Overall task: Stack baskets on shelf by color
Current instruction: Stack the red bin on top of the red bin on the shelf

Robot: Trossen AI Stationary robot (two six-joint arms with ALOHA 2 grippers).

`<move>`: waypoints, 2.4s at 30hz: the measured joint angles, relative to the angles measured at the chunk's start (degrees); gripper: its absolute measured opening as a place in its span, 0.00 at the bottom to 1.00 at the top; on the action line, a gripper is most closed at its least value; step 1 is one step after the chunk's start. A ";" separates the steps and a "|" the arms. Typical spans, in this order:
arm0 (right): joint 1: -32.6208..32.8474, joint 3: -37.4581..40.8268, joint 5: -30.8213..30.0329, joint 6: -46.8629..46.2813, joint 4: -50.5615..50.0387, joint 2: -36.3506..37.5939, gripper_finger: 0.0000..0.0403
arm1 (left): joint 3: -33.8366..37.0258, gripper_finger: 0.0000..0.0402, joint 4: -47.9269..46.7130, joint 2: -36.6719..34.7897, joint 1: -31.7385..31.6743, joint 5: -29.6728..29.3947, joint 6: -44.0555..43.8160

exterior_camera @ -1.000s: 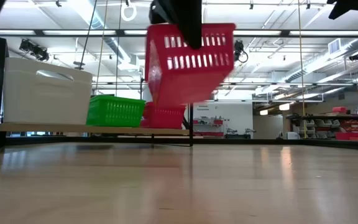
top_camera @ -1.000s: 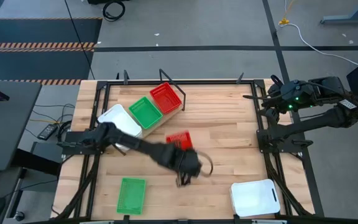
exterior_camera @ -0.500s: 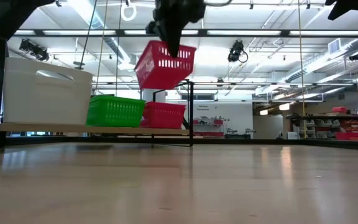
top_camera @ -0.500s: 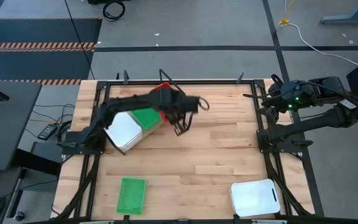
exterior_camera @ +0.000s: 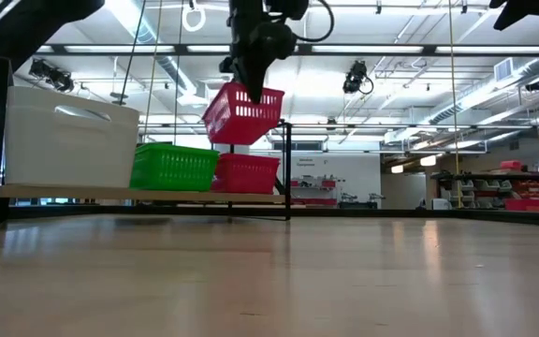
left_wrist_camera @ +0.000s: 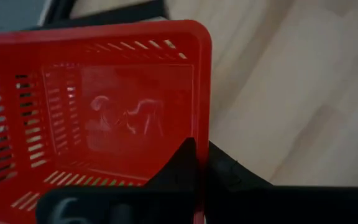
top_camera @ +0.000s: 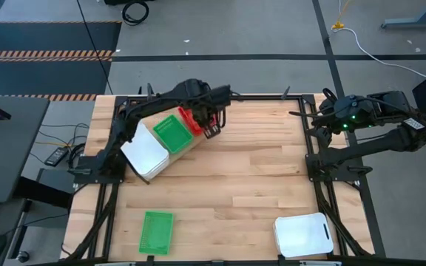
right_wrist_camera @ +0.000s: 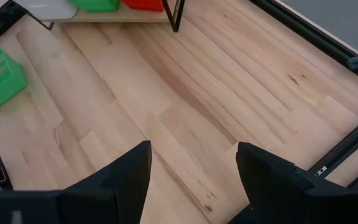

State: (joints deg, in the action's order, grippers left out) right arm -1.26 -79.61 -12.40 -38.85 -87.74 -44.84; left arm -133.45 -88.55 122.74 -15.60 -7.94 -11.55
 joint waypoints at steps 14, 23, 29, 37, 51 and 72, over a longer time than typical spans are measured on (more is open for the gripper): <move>-0.02 0.00 -0.09 -0.46 -0.01 0.00 0.60 | 0.83 0.02 1.85 3.46 -2.43 0.00 1.52; -0.02 0.00 -0.09 -0.16 -0.04 0.00 0.60 | 0.83 0.02 0.86 4.13 -2.18 0.07 3.25; -0.02 0.00 -0.87 -0.11 -0.04 0.00 0.60 | 0.83 0.03 -0.38 4.13 -2.11 0.34 4.02; -0.02 0.00 -1.01 -0.15 -0.04 0.00 0.60 | 0.83 0.03 -0.06 4.13 -0.87 0.67 3.65; -0.02 0.00 -0.98 -0.59 -0.04 0.00 0.60 | 0.83 0.03 -0.65 4.39 -0.49 -1.36 2.17; 0.00 0.00 -0.81 -2.10 -0.04 0.00 0.60 | 0.83 0.04 -0.14 8.46 -0.31 -1.30 1.75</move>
State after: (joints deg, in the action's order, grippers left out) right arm -1.26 -79.61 -13.21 -40.95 -87.79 -44.84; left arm -132.62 -88.70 131.20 -15.91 -9.25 -9.80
